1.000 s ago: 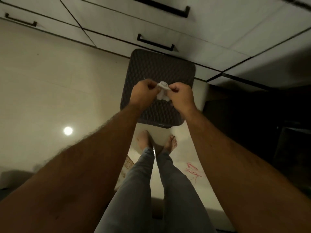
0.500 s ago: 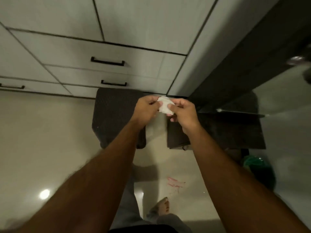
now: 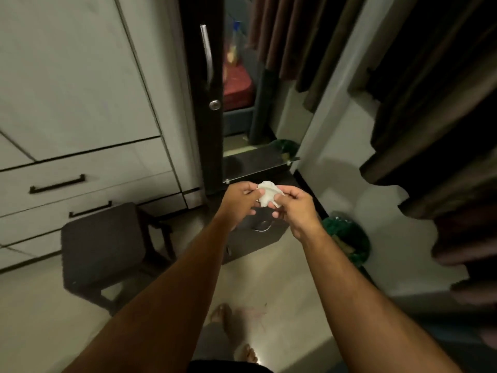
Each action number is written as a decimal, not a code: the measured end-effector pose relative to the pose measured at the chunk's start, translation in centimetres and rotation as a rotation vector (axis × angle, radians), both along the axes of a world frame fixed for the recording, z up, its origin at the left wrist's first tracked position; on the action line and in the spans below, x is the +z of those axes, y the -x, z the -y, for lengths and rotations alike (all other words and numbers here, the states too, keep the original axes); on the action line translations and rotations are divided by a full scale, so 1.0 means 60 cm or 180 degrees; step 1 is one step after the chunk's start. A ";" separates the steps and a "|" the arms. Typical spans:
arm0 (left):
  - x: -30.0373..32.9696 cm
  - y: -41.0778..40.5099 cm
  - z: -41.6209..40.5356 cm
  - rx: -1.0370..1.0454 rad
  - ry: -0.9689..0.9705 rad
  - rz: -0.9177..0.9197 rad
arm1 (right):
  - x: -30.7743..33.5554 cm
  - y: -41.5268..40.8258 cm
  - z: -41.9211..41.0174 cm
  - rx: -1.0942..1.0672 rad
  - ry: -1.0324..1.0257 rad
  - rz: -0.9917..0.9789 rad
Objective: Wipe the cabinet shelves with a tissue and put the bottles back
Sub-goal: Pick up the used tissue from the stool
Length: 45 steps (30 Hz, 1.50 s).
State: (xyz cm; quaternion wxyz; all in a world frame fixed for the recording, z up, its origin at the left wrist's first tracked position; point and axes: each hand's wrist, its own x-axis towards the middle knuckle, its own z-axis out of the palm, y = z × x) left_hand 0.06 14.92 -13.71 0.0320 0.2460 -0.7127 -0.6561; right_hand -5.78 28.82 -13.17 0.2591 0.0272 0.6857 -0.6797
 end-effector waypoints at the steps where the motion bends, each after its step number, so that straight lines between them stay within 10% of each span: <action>1: 0.000 0.019 -0.014 -0.0076 -0.0034 0.0010 | -0.002 0.013 -0.017 -0.0086 0.0009 0.0011; 16: -0.098 0.220 -0.214 -0.0703 -0.0970 0.0667 | -0.101 0.156 -0.242 -0.1235 -0.0441 0.0532; 29: -0.247 0.308 -0.420 -0.0361 -0.0799 0.1321 | -0.272 0.292 -0.426 -0.0639 -0.0826 0.1226; 45: -0.671 0.476 -0.535 -0.0151 -0.0714 0.1885 | -0.689 0.441 -0.518 -0.0542 -0.1246 0.1732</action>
